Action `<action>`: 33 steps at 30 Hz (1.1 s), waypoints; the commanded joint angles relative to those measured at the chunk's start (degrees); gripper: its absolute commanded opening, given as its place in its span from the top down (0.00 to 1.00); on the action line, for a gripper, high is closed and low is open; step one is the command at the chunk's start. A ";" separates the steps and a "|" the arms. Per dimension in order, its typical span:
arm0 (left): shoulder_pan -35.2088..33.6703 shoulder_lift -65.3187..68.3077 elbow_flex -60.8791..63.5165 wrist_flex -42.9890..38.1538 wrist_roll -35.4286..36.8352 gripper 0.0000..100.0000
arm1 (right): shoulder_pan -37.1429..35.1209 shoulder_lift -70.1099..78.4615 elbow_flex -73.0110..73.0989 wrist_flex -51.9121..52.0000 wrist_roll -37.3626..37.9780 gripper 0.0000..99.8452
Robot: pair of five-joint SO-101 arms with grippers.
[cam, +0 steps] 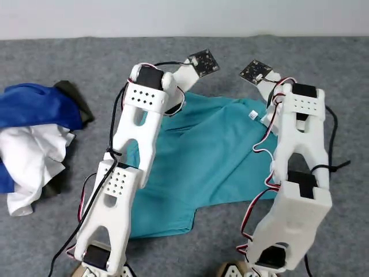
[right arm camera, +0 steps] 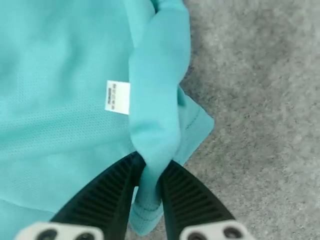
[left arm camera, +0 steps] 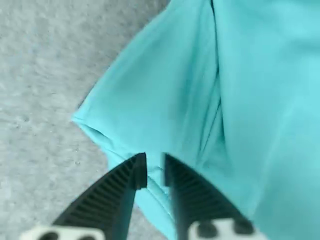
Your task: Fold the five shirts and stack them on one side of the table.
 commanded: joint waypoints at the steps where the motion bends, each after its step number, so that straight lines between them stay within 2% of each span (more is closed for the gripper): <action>1: 0.35 -3.52 2.86 1.58 1.14 0.86 | -0.48 -4.09 -5.71 0.66 -0.79 0.99; 5: 0.00 -1.14 6.99 1.41 1.23 0.86 | -0.48 -4.00 -5.71 0.66 -0.79 0.99; 16: -4.22 7.30 6.99 0.09 1.41 0.87 | -0.48 -4.00 -5.63 0.66 -0.88 0.99; 22: -3.96 6.95 2.86 0.35 2.55 0.99 | -0.48 -4.00 -5.63 0.66 -0.88 0.99; 30: -1.14 6.95 -7.69 1.58 2.64 0.98 | -0.75 -4.00 -5.71 1.63 -2.81 0.99; 33: -0.53 6.95 -7.52 1.58 2.81 0.89 | -0.75 -4.00 -5.71 2.24 -2.81 0.99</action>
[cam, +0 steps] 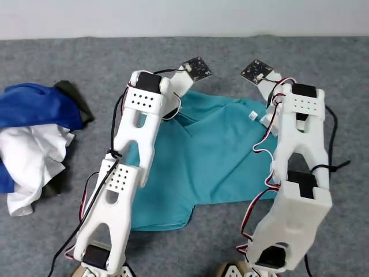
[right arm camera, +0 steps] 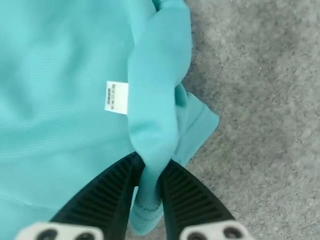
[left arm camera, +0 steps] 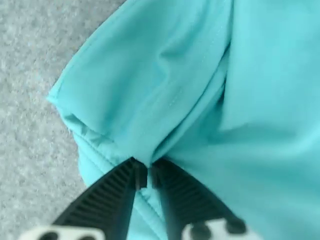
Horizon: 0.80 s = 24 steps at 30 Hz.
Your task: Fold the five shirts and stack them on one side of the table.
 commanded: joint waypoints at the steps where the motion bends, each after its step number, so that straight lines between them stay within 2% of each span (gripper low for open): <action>1: 1.05 -1.23 -2.15 1.32 1.58 0.86 | -0.57 -4.00 -5.71 0.75 -0.70 0.99; 3: 1.32 -1.23 -1.27 1.32 3.43 0.84 | -0.40 -4.00 -5.71 0.75 -0.62 0.99; 16: 0.70 -1.32 1.63 0.18 3.25 0.84 | -0.75 -4.09 -5.71 0.75 -0.53 0.99; 24: 0.79 -7.12 0.31 1.41 3.16 0.84 | -0.57 -4.09 -5.71 0.75 -0.35 0.99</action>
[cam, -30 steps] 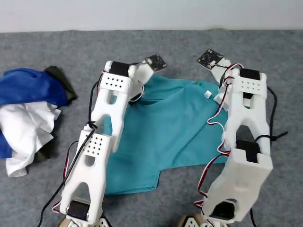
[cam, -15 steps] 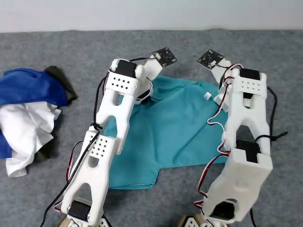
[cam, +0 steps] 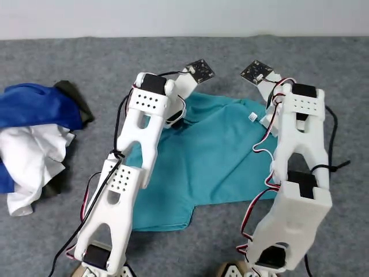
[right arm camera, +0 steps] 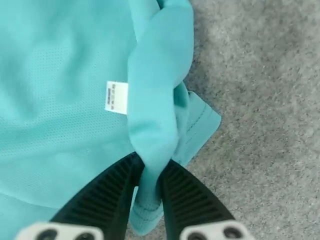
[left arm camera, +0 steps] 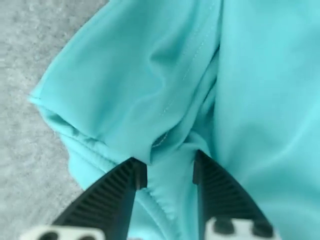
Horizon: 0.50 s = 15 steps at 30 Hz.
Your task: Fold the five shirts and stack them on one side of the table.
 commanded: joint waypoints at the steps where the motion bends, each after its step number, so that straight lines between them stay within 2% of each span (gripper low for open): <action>1: -0.18 -6.07 -1.98 1.41 0.26 0.84 | -0.40 -4.09 -5.71 0.57 -0.35 0.99; 15: -1.05 -6.86 -1.98 1.49 -1.32 0.84 | 1.36 -4.53 -5.89 0.66 -0.35 0.99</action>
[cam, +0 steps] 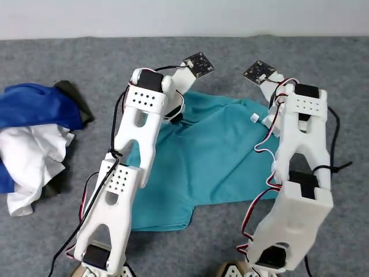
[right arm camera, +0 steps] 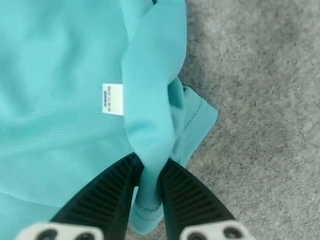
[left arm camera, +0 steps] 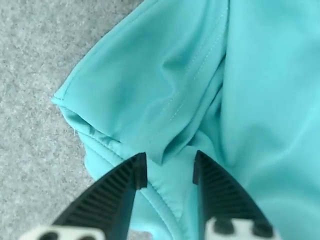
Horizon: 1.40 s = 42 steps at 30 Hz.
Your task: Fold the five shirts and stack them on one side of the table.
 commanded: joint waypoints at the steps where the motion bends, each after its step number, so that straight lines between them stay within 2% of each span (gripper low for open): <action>1: -0.62 -5.45 -1.80 1.49 -1.32 0.84 | 0.40 -4.53 -5.89 0.66 -0.35 0.99; 11: -6.51 -12.04 0.22 1.32 -1.85 0.84 | 0.92 -4.35 -5.89 0.66 -0.35 0.99; 17: -3.52 -11.25 0.22 0.79 -0.70 0.84 | -0.57 -4.09 -5.80 0.57 -0.62 0.99; 23: -0.79 -4.31 0.22 -3.43 1.32 0.84 | -1.71 -4.00 -5.80 0.57 -0.62 0.99; 35: -0.88 5.54 -0.04 -4.57 1.23 0.84 | -1.54 -4.00 -5.71 0.66 -0.62 0.99; 42: -0.62 5.80 -3.47 -6.68 1.32 0.96 | -1.63 -4.00 -5.71 0.66 -0.62 0.99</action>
